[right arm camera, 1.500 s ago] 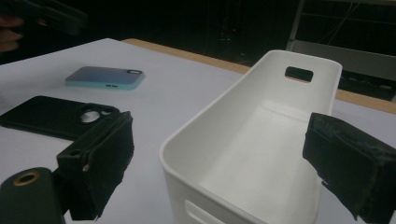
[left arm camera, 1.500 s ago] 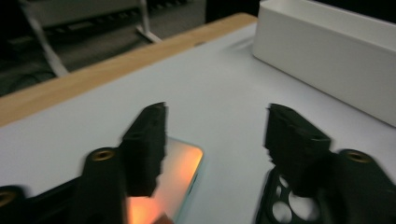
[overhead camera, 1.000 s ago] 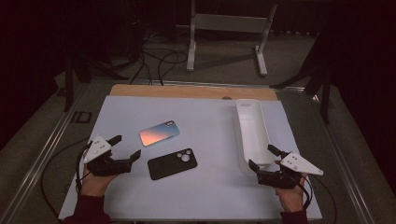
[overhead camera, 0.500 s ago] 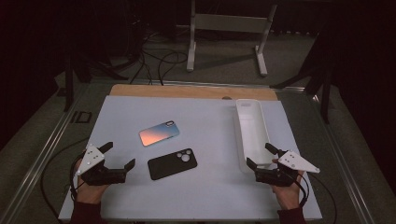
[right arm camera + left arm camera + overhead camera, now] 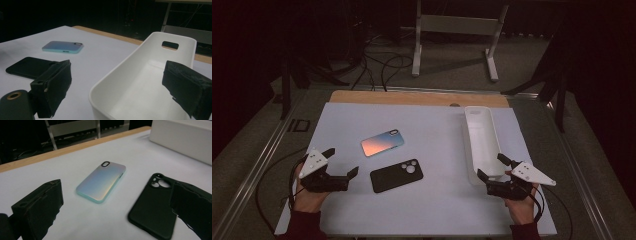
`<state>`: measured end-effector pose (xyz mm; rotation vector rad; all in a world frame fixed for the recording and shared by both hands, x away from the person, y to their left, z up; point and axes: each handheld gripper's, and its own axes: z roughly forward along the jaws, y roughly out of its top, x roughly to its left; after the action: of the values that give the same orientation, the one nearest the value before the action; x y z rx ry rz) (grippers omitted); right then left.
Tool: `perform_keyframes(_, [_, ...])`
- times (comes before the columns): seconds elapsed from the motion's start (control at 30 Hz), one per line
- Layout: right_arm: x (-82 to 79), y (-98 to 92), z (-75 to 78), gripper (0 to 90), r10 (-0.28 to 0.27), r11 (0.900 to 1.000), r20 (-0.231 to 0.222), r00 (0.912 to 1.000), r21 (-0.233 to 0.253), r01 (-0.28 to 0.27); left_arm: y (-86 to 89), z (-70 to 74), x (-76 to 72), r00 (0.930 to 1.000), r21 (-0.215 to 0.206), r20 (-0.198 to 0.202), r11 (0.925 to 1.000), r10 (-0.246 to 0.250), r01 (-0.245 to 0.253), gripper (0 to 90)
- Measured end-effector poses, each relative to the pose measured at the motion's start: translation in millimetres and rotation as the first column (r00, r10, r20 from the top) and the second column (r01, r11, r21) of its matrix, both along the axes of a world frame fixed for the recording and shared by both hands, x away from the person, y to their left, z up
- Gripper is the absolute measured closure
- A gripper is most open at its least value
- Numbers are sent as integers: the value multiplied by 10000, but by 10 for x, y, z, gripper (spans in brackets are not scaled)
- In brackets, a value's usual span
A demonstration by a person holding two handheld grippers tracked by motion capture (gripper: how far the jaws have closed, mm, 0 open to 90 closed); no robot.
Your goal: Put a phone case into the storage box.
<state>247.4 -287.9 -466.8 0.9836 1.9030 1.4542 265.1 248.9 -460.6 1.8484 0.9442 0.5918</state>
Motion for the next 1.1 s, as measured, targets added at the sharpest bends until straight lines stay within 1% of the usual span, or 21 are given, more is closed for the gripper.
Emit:
perform_keyframes(0.03, [1, -2, 3, 86, -5, 10000, 35, 10000, -2, 5, 0, 11, 53, 9998, 36, -135, 9999, -112, 112, 0])
perform_keyframes(0.07, [0, -2, 7, 85, -6, 10000, 29, 10000, 30, 6, -2, 19, 114, 9994, 188, -308, 9996, -182, 188, 0])
perform_keyframes(0.1, [1, -2, 9, 86, -9, 10000, 31, 10000, 22, 9, -9, 24, 177, 9991, 340, -391, 9992, -187, 200, 0])
perform_keyframes(0.13, [4, -3, 10, 85, -12, 10000, 45, 10000, -2, 12, -12, 32, 237, 9990, 514, -422, 9985, -158, 180, 0])
perform_keyframes(0.23, [11, -6, 7, 86, -25, 10000, -20, 10000, -27, 25, -33, 70, 404, 9993, 729, -379, 9973, -46, 73, 0])
perform_keyframes(0.27, [14, -6, 6, 85, -22, 10000, -23, 10000, -28, 22, -41, 83, 454, 9992, 707, -387, 9975, -52, 80, 0])
perform_keyframes(0.33, [14, -7, 7, 85, -12, 10000, -19, 10000, -40, 12, -65, 97, 554, 9993, 830, -362, 9965, 63, -32, 0])
perform_keyframes(0.4, [14, -10, 11, 86, -12, 10000, -24, 10000, -47, 12, -89, 105, 643, 9991, 839, -425, 9965, 56, -20, 0])
perform_keyframes(0.43, [14, -11, 12, 86, -29, 10000, -20, 10000, -53, 29, -107, 105, 687, 9989, 910, -459, 9958, 80, -38, 0])
perform_keyframes(0.5, [16, -14, 13, 86, -42, 10000, -13, 10000, -53, 42, -137, 100, 765, 9985, 1026, -547, 9947, -17, 73, 0])
perform_keyframes(0.63, [15, -16, 17, 86, -51, 10000, -24, 10000, -38, 50, -185, 49, 915, 9964, 1317, -847, 9911, -93, 204, 0])
perform_keyframes(0.73, [17, -15, 18, 85, -33, 10000, -25, 10000, -35, 33, -214, 9, 1016, 9937, 1443, -1090, 9887, -257, 414, 0])
perform_keyframes(0.8, [17, -12, 19, 85, -28, 10000, -34, 10000, -55, 28, -225, -29, 1082, 9913, 1447, -1273, 9881, -347, 532, 0])
perform_keyframes(0.9, [18, -9, 24, 86, -22, 10000, -7, 10000, -49, 22, -257, -99, 1166, 9876, 1637, -1527, 9846, -352, 604, 0])
perform_keyframes(1.07, [22, -6, 22, 86, 10, 10000, -22, 10000, -60, -10, -335, -241, 1290, 9796, 1617, -1984, 9846, -333, 662, 0])
perform_keyframes(1.1, [22, -4, 22, 85, 19, 10000, -23, 10000, -61, -19, -351, -271, 1315, 9778, 1735, -2071, 9825, -302, 671, 0])
